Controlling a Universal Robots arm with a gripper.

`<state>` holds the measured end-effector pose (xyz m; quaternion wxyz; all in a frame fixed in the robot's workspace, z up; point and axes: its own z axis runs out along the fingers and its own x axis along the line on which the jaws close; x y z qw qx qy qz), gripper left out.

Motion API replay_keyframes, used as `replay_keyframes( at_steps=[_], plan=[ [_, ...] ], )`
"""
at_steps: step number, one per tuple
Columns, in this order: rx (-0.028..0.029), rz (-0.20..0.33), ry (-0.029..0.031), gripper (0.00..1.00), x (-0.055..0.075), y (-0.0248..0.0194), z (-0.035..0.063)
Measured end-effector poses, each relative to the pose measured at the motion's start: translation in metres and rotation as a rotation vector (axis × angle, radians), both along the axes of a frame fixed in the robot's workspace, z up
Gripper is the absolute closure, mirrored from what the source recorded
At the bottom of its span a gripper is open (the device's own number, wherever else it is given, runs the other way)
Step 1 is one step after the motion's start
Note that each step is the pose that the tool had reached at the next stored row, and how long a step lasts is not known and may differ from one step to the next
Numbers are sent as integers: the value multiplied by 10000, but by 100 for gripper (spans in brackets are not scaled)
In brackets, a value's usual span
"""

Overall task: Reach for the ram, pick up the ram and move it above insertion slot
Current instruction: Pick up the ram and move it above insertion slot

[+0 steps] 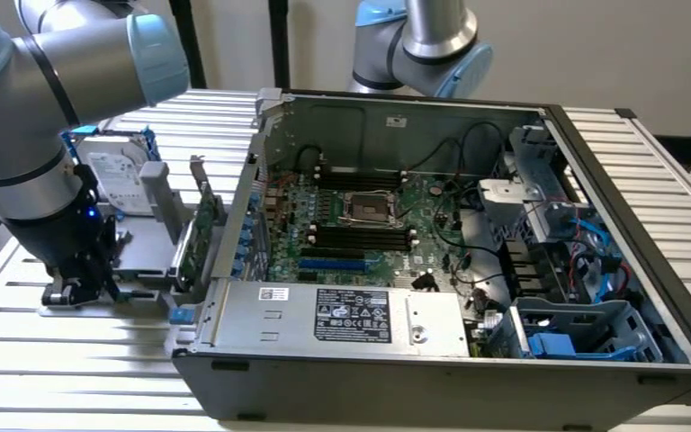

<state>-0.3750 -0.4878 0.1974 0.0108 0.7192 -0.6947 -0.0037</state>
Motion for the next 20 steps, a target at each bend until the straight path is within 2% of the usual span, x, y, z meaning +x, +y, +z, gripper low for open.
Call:
replay_keyframes(
  at_steps=[11,16,20],
  plan=[
    [0,0,0,87,0,0,22],
    [0,0,-1,87,1,0,99],
    [1,0,-1,87,1,0,196]
  ],
)
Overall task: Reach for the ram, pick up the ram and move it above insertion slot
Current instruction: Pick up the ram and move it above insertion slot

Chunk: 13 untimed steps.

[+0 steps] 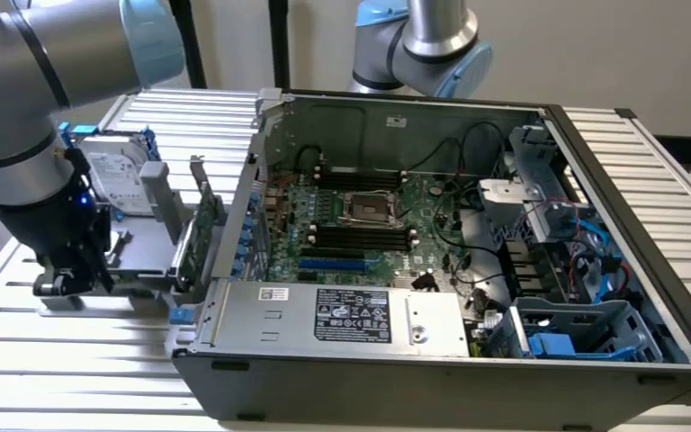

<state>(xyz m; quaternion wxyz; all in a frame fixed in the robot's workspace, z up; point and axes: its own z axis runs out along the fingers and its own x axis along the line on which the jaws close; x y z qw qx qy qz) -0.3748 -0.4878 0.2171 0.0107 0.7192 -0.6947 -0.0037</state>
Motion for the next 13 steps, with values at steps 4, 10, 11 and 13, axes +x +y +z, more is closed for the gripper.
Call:
replay_keyframes(
  at_steps=[4,10,11,13],
  plan=[
    [1,0,-1,87,1,0,145],
    [0,1,0,87,9,0,411],
    [-1,1,0,87,16,-1,456],
    [0,1,0,87,32,0,551]
  ],
)
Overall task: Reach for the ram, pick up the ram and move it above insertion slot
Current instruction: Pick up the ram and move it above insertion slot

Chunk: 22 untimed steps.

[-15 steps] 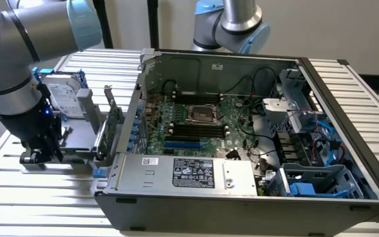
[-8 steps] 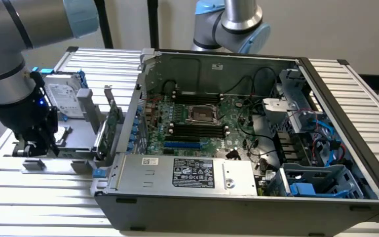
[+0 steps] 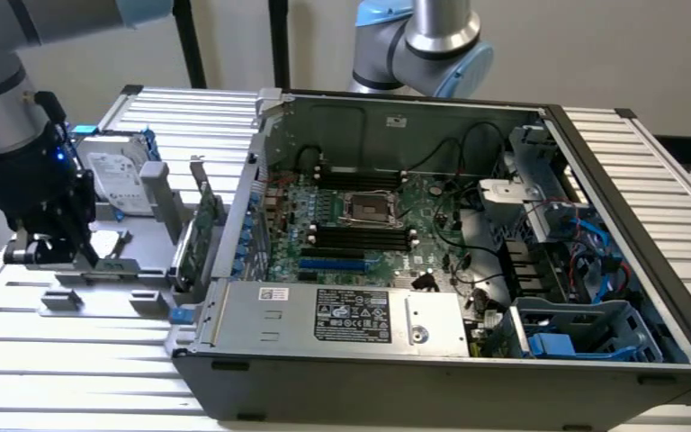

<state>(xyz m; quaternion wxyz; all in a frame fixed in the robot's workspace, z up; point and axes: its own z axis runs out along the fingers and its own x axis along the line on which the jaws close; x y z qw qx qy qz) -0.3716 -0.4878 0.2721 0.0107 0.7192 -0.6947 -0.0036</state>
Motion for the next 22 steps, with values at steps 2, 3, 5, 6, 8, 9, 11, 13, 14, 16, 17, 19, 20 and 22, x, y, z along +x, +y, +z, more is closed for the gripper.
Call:
replay_keyframes(
  at_steps=[2,3,5,6,8,9,11,13,14,16,17,19,20,22],
  plan=[
    [1,2,0,87,22,0,90],
    [1,4,0,87,37,0,135],
    [0,13,0,87,72,0,225],
    [3,19,-1,87,95,0,270],
    [10,32,0,87,143,0,360],
    [15,39,0,87,168,0,406],
    [23,53,-1,87,218,0,498],
    [31,69,1,87,266,0,590],
    [38,76,0,87,290,0,635],
    [46,90,1,87,335,0,724],
    [52,99,0,87,361,0,771],
    [62,114,1,87,406,0,849],
    [69,123,-1,87,431,0,887],
    [79,139,0,87,478,0,953]
  ],
)
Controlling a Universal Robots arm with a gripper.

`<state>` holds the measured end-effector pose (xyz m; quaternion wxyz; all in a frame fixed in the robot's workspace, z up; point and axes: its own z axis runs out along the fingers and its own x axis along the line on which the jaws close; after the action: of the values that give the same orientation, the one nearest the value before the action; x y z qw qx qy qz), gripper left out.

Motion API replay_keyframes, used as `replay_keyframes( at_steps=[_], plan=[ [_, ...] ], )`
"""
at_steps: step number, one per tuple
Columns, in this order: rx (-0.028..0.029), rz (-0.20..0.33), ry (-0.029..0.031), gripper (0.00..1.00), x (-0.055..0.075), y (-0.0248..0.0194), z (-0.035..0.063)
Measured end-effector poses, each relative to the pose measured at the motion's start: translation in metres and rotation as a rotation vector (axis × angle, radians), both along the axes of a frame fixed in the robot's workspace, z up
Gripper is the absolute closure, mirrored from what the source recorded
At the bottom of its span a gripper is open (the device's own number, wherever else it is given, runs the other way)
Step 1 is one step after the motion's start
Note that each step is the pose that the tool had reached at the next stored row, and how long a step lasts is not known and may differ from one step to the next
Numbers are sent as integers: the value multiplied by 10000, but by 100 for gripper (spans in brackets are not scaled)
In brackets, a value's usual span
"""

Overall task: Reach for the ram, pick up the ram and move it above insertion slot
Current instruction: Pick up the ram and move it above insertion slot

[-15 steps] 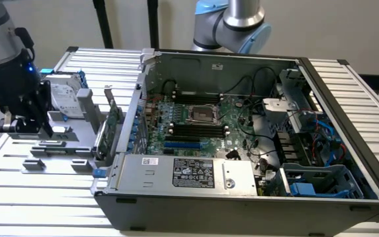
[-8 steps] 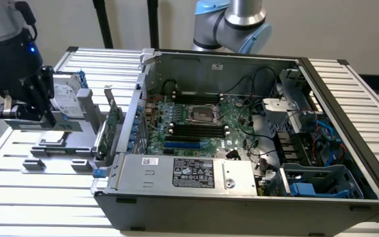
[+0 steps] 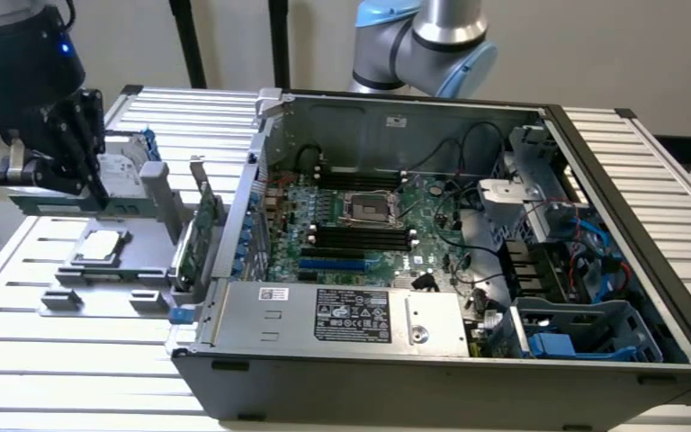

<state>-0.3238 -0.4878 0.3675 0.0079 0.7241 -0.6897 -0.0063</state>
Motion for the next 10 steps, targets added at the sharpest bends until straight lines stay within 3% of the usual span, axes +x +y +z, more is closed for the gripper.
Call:
replay_keyframes(
  at_steps=[5,10],
  plan=[
    [72,31,0,87,141,0,109],
    [211,56,0,87,295,0,185]
  ],
)
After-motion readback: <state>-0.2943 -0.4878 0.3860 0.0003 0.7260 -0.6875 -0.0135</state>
